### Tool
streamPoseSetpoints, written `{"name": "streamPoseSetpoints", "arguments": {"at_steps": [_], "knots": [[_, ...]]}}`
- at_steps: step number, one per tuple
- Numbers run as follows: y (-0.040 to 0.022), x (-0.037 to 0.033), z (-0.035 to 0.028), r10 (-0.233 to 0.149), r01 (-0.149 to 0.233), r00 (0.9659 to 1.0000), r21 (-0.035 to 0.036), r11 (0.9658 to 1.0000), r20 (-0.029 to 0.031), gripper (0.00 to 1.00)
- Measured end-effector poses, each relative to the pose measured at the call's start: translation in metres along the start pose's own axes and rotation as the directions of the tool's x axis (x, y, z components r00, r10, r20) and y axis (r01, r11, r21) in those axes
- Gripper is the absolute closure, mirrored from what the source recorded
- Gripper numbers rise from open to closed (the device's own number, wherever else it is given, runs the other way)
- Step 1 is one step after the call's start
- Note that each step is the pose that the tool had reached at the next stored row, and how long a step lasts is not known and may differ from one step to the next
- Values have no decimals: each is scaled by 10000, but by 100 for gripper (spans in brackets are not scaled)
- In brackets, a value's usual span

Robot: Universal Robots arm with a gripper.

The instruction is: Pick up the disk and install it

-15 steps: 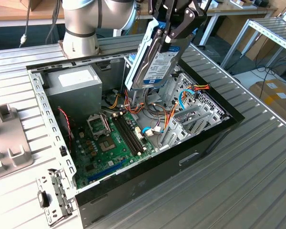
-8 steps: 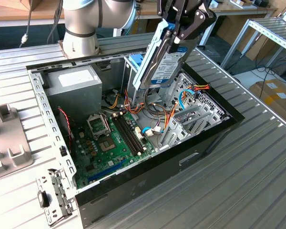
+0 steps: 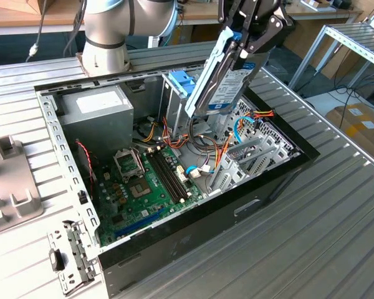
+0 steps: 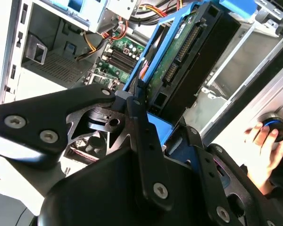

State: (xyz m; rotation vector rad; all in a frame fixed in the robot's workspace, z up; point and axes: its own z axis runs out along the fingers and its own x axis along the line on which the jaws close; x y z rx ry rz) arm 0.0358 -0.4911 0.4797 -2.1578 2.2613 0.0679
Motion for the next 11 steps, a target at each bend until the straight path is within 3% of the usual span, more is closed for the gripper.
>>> {"name": "streamPoseSetpoints", "arguments": {"at_steps": [5, 11], "knots": [[-104, 25, 0, 1, -1, 10000, -16, 10000, -1, 63], [-127, 133, -4, 0, 0, 10000, -17, 10000, -1, 63]]}}
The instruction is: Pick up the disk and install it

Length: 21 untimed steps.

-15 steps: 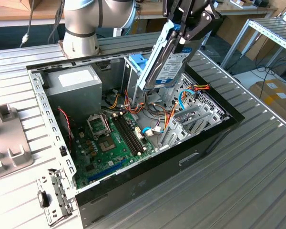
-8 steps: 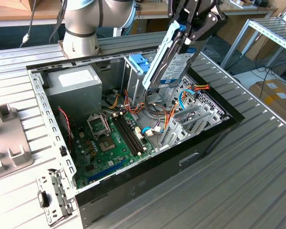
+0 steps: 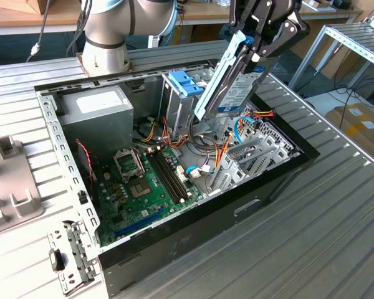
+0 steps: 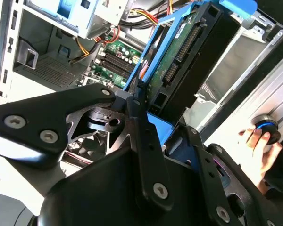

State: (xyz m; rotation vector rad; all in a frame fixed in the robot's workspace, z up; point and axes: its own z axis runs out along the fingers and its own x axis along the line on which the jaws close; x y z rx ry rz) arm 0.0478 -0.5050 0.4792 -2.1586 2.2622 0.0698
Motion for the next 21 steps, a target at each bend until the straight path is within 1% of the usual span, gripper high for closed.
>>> {"name": "streamPoseSetpoints", "arguments": {"at_steps": [1, 3, 4, 5, 7, 8, 12, 14, 15, 19, 21], "knots": [[-1, 22, -1, 0, 0, 10000, 0, 10000, 0, 63], [-3, 95, -4, 0, 0, 10000, 0, 10000, 0, 63], [-4, 119, -5, 0, 0, 10000, 0, 10000, 1, 63], [-6, 179, -8, 0, 0, 10000, 0, 10000, -2, 63], [-11, 276, -11, 1, -1, 10000, 0, 10000, 1, 63], [-12, 306, -13, 0, 0, 10000, 0, 10000, -1, 63], [-21, 491, -19, 0, 0, 10000, 0, 10000, 1, 63], [-24, 557, -22, 1, -1, 10000, 0, 10000, 0, 63], [-26, 612, -24, 0, 0, 10000, 0, 10000, 1, 63], [-33, 759, -30, 1, -1, 10000, 0, 10000, 1, 63], [-36, 794, -31, 0, 0, 10000, 0, 10000, 0, 63]]}}
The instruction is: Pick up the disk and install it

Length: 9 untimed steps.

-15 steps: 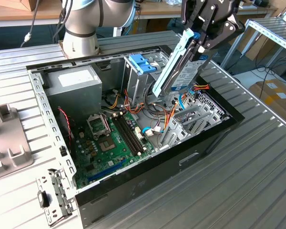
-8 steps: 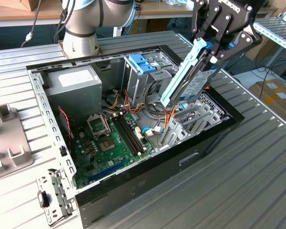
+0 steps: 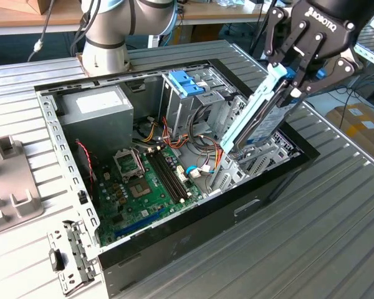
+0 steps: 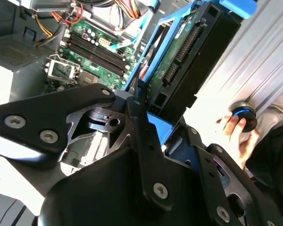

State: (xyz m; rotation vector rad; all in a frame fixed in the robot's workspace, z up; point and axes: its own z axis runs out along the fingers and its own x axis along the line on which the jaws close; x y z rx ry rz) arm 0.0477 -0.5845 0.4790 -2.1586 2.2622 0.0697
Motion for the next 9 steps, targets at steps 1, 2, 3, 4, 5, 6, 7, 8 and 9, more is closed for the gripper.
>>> {"name": "streamPoseSetpoints", "arguments": {"at_steps": [1, 2, 3, 4, 5, 6, 7, 8, 9], "knots": [[-1, 15, 0, 0, 0, 10000, 0, 10000, 0, 63], [-3, 31, 0, 1, -1, 10000, 0, 10000, 1, 63], [-5, 43, 0, 0, 0, 10000, 0, 10000, 1, 63], [-7, 56, -1, 0, 0, 10000, 0, 10000, 0, 63], [-11, 79, -1, 0, 0, 10000, -1, 10000, 1, 63], [-16, 107, -1, 0, 0, 10000, -2, 10000, 0, 63], [-22, 128, -1, 0, 0, 10000, -3, 10000, 1, 63], [-26, 143, -2, 0, 0, 10000, -4, 10000, 0, 63], [-34, 169, -2, 0, 0, 10000, -6, 10000, 0, 63]]}}
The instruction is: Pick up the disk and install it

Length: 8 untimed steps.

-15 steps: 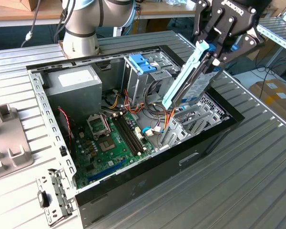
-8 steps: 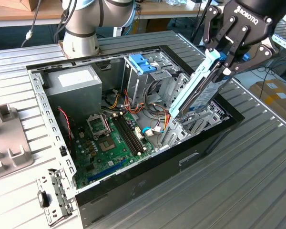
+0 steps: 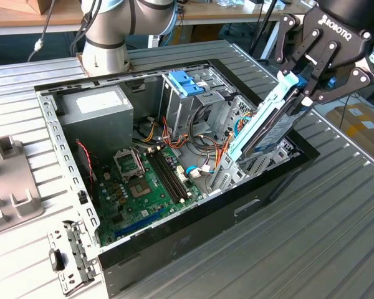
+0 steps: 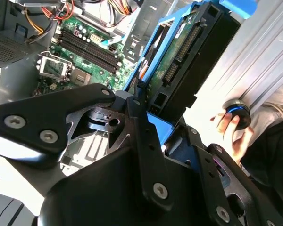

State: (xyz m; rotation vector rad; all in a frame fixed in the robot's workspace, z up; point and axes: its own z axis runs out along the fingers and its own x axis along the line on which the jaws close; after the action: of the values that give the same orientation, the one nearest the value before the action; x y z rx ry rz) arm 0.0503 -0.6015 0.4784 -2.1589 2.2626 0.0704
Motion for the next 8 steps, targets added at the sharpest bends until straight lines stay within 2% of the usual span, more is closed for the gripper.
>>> {"name": "streamPoseSetpoints", "arguments": {"at_steps": [2, 8], "knots": [[-17, 23, 1, 0, 0, 10000, -4, 10000, 0, 63], [-160, 25, -1, 0, 0, 10000, -15, 10000, 0, 63]]}}
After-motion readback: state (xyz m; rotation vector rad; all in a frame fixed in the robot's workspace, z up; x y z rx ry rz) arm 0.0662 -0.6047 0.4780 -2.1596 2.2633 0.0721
